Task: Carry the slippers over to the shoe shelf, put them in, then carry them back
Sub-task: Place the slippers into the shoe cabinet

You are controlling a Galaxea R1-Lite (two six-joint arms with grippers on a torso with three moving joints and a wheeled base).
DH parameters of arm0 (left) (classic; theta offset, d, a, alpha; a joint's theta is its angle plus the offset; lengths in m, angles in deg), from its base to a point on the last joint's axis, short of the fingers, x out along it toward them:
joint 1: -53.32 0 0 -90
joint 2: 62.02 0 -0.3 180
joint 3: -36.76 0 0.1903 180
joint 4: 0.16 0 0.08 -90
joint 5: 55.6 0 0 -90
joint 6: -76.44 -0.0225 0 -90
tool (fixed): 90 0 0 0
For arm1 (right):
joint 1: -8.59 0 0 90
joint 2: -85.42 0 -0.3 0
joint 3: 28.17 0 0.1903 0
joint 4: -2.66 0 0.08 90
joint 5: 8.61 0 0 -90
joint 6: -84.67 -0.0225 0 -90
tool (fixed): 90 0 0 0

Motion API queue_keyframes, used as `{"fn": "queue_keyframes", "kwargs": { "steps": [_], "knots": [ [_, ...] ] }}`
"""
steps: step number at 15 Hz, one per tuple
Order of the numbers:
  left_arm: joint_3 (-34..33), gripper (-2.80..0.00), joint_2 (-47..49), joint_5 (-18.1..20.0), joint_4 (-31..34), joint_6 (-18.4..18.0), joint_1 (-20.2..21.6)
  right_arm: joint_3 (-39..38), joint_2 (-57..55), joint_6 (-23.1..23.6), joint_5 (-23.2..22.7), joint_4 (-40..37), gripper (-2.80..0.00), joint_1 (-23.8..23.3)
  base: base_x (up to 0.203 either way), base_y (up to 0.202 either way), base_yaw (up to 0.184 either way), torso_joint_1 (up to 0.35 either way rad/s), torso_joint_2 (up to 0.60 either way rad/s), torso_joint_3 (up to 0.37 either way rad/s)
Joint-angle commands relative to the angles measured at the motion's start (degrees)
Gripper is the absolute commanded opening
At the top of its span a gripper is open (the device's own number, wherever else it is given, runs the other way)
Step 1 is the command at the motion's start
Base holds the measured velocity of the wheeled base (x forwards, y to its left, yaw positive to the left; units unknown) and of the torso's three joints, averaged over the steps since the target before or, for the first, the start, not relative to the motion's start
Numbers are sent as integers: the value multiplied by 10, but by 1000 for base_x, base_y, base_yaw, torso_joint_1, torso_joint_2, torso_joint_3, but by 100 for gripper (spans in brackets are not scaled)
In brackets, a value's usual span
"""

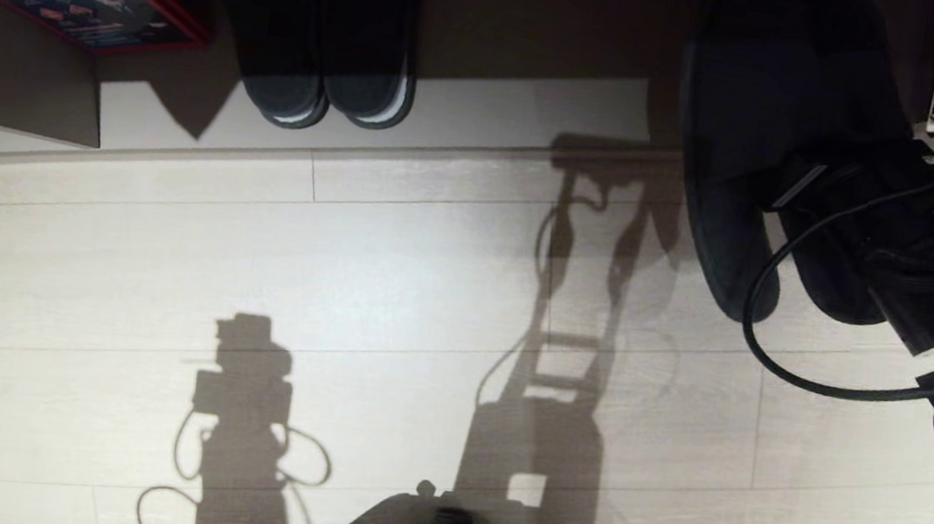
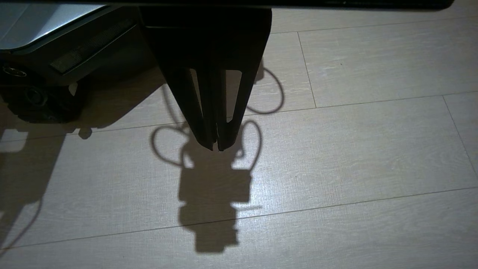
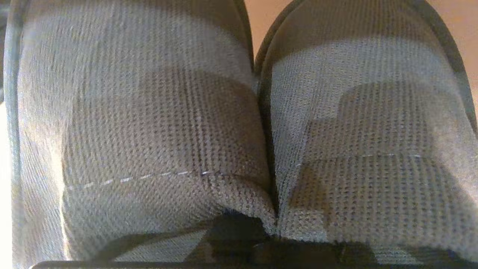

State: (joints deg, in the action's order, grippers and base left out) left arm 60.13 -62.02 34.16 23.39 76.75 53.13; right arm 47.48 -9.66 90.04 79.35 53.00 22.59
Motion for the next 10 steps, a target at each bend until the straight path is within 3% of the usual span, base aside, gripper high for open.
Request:
{"fn": "queue_keyframes", "kwargs": {
  "steps": [1, 4, 10],
  "knots": [
    [-1, -280, -1, 0, 0, 0, 0, 56, -37, -1, -1, 5, -280, -2, 0, 0, 0, 0, 0, 0],
    [-1, -280, -1, 0, 0, 0, 0, 196, -111, -5, -4, -7, -280, -11, 0, 0, 0, 0, 0, 0],
    [-1, -280, -1, 0, 0, 0, 0, 377, -206, -8, -12, -45, -280, -20, 0, 0, 0, 0, 0, 0]
  ]
}}
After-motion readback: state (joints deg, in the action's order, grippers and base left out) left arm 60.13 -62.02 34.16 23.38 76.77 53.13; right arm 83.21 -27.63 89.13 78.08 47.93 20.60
